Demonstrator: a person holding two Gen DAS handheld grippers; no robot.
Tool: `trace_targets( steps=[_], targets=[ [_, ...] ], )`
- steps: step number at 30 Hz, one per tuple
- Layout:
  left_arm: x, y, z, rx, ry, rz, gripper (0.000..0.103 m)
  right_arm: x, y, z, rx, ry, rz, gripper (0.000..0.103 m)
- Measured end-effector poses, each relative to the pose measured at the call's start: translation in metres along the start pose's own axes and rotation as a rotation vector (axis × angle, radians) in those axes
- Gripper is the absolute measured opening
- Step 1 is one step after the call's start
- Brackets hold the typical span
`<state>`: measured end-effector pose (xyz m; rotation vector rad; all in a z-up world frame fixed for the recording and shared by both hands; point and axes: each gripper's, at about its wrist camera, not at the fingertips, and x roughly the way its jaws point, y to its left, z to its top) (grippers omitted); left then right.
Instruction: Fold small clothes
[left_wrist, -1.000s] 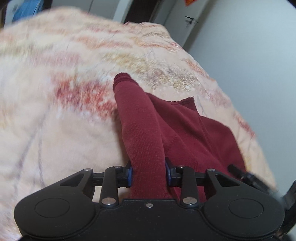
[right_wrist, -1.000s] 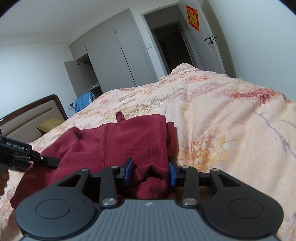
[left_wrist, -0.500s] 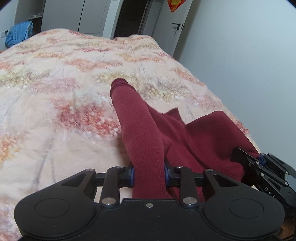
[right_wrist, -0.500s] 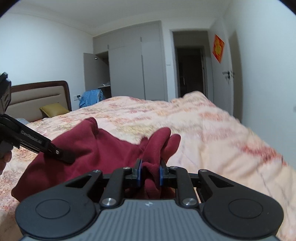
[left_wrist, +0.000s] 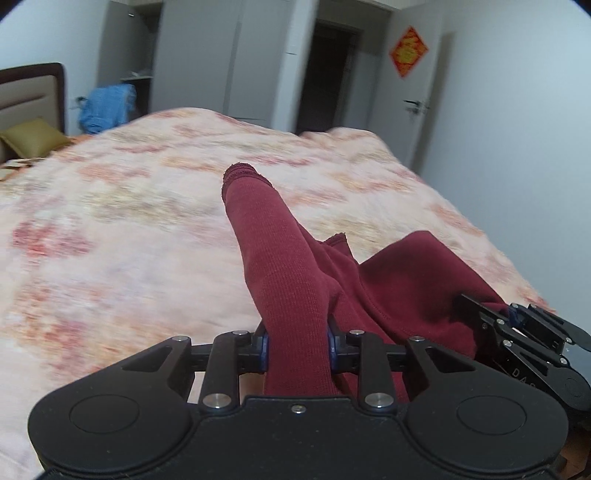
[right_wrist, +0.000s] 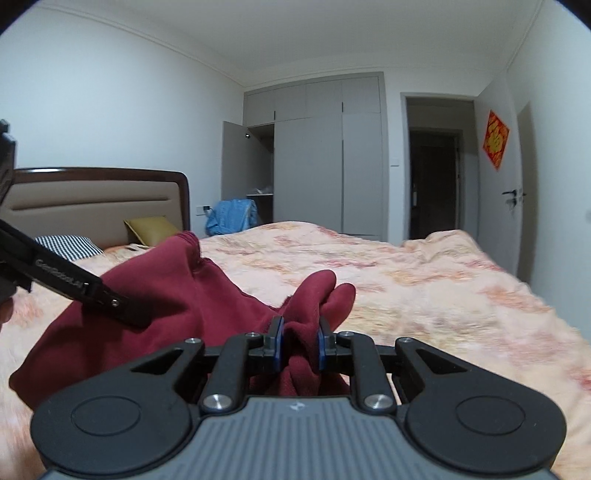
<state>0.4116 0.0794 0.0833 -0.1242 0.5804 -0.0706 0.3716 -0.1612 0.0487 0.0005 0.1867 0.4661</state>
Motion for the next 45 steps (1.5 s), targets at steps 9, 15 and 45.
trace_targets(
  steps=[9,15,45],
  targets=[
    [0.040,0.049,-0.047,-0.071,0.101,0.046,0.030,0.053,0.007,-0.048,0.093,0.190,-0.059,0.020],
    [0.048,0.070,-0.059,-0.153,0.103,0.004,0.034,0.046,-0.008,-0.074,0.122,0.231,-0.028,0.025],
    [-0.017,0.031,-0.037,-0.107,-0.017,0.095,0.102,0.000,0.006,-0.029,0.036,0.088,-0.075,0.100]
  ],
)
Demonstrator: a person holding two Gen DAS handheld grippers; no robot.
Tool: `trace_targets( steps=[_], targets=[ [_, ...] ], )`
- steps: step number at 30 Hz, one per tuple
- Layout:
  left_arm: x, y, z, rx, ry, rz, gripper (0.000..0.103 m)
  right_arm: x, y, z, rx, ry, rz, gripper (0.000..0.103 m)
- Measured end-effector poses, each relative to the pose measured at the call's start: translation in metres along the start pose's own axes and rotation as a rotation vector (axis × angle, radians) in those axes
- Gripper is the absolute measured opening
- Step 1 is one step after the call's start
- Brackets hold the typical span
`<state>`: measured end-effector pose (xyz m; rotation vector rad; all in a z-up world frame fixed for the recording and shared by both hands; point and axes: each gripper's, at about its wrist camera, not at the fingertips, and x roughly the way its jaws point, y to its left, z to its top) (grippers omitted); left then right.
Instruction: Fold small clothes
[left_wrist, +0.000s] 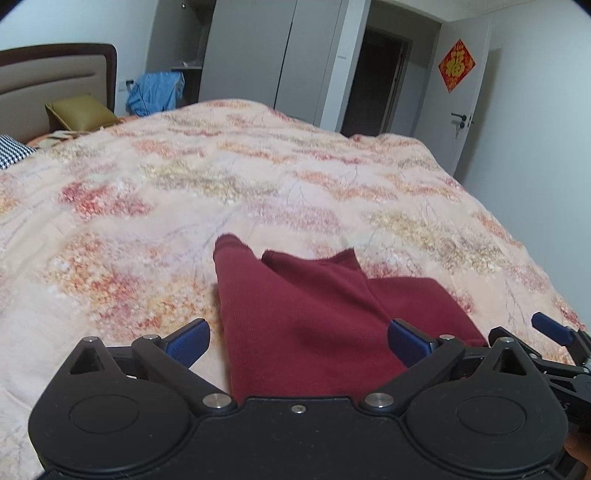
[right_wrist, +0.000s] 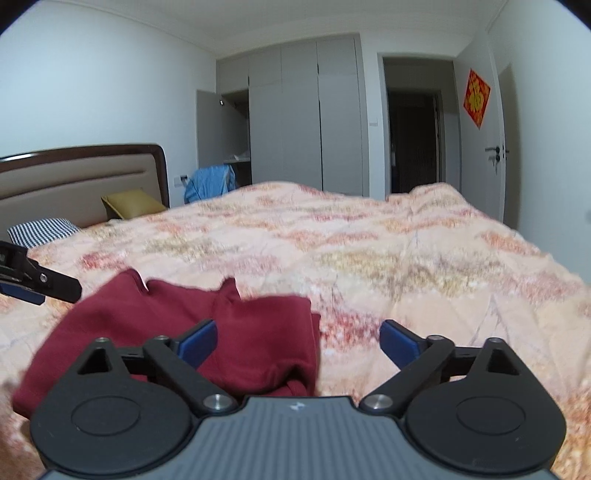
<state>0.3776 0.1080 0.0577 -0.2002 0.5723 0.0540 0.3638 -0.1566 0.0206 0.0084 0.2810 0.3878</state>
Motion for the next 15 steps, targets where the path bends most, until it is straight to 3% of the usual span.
trace_targets(
  steps=[15],
  targets=[
    [-0.062,-0.016,-0.010,0.004,-0.113,0.042,0.102,-0.061,0.005,0.027,-0.004,-0.135,0.031,0.103]
  ],
)
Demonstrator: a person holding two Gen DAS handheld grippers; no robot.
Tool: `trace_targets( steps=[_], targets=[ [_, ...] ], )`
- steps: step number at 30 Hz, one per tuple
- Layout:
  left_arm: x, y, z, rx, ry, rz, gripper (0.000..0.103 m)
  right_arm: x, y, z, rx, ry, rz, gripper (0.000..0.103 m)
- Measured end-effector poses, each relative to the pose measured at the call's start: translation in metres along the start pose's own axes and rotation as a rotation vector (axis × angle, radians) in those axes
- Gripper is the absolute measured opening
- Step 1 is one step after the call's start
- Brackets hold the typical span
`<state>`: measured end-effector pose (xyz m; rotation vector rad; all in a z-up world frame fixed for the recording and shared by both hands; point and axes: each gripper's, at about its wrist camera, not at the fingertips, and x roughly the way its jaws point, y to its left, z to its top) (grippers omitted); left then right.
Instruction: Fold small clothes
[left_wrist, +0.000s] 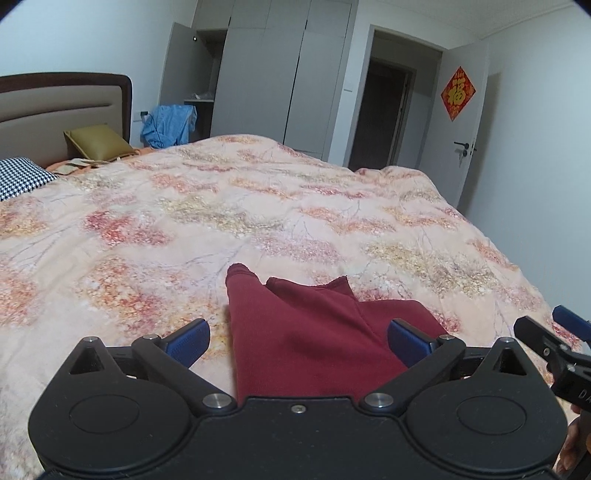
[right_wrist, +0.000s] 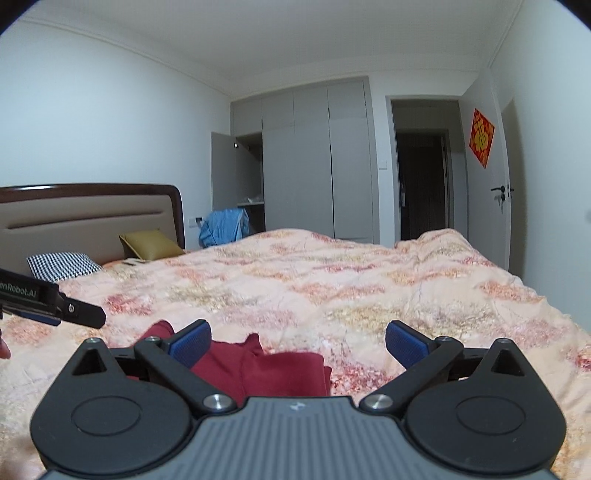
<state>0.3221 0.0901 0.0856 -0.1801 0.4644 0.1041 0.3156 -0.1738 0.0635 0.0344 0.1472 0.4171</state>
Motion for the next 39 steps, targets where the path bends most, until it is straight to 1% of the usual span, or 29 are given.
trace_targets(
  steps=[12,19,26,31,35,39],
  targets=[
    [-0.049,-0.012,-0.027,-0.011,-0.071,0.026,0.102,-0.052,0.003,0.004,0.007,-0.060,0.010,0.103],
    [-0.072,-0.015,-0.047,-0.013,-0.084,0.034,0.102,-0.087,0.009,-0.002,0.003,-0.074,0.013,0.103],
    [-0.097,-0.015,-0.070,-0.007,-0.093,0.052,0.102,-0.119,0.021,-0.008,-0.031,-0.086,-0.005,0.103],
    [-0.119,-0.012,-0.090,-0.021,-0.098,0.078,0.102,-0.142,0.029,-0.017,-0.021,-0.081,-0.005,0.103],
    [-0.140,-0.008,-0.106,-0.040,-0.123,0.091,0.102,-0.160,0.037,-0.028,-0.007,-0.058,0.022,0.103],
    [-0.160,-0.008,-0.121,-0.019,-0.146,0.104,0.102,-0.180,0.050,-0.042,0.000,-0.038,0.023,0.103]
  ],
)
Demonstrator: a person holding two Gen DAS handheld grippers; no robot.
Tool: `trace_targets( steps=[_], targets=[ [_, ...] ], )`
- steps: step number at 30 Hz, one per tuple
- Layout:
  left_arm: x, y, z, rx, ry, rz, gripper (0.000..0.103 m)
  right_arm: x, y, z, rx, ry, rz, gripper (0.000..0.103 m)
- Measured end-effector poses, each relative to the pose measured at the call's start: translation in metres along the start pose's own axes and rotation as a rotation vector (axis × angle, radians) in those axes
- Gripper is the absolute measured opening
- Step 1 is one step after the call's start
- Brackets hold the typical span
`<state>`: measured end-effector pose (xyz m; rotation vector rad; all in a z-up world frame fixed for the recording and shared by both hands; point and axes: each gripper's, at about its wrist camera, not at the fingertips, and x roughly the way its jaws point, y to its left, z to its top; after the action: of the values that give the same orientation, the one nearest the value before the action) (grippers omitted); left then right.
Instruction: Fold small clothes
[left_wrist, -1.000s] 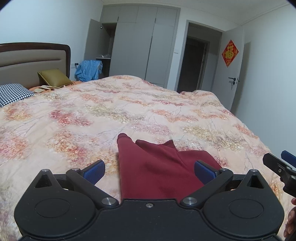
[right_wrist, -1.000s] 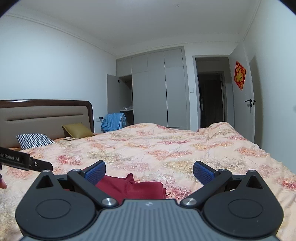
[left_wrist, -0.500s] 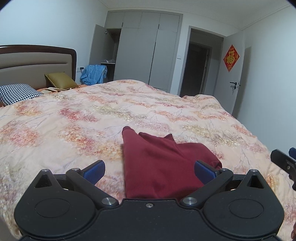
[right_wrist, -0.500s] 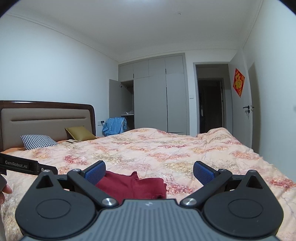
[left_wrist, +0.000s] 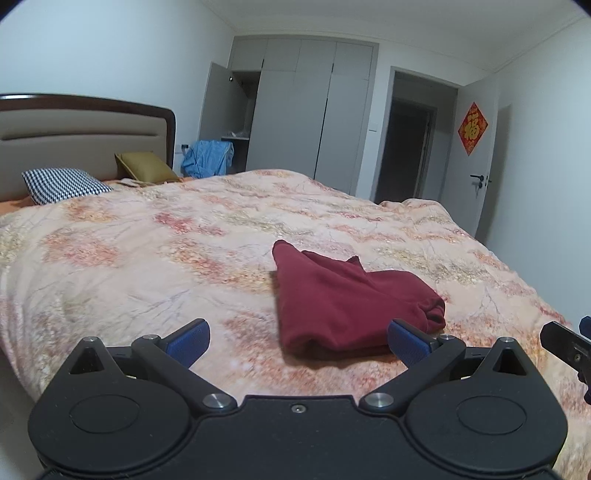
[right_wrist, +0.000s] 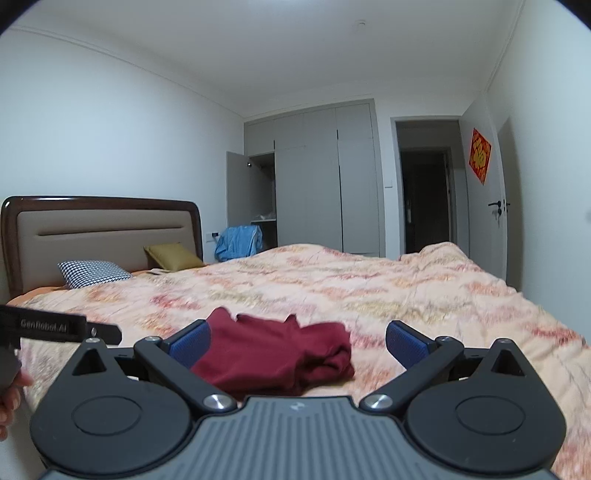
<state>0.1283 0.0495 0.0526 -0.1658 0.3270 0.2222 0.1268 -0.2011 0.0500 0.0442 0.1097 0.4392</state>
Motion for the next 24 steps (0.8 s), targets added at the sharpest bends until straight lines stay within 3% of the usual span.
trace_targets(
  steps=[7,18,24],
  targets=[
    [-0.025,0.005,-0.025,0.034,-0.004,0.017,0.102,-0.035,0.014,-0.016,0.007,-0.011,-0.039,0.103],
    [-0.035,0.015,-0.060,0.020,0.014,0.018,0.102,-0.065,0.024,-0.042,-0.044,-0.068,-0.116,0.103],
    [-0.031,0.017,-0.074,0.003,0.033,0.001,0.102,-0.062,0.027,-0.059,-0.042,-0.025,-0.126,0.103]
  ],
)
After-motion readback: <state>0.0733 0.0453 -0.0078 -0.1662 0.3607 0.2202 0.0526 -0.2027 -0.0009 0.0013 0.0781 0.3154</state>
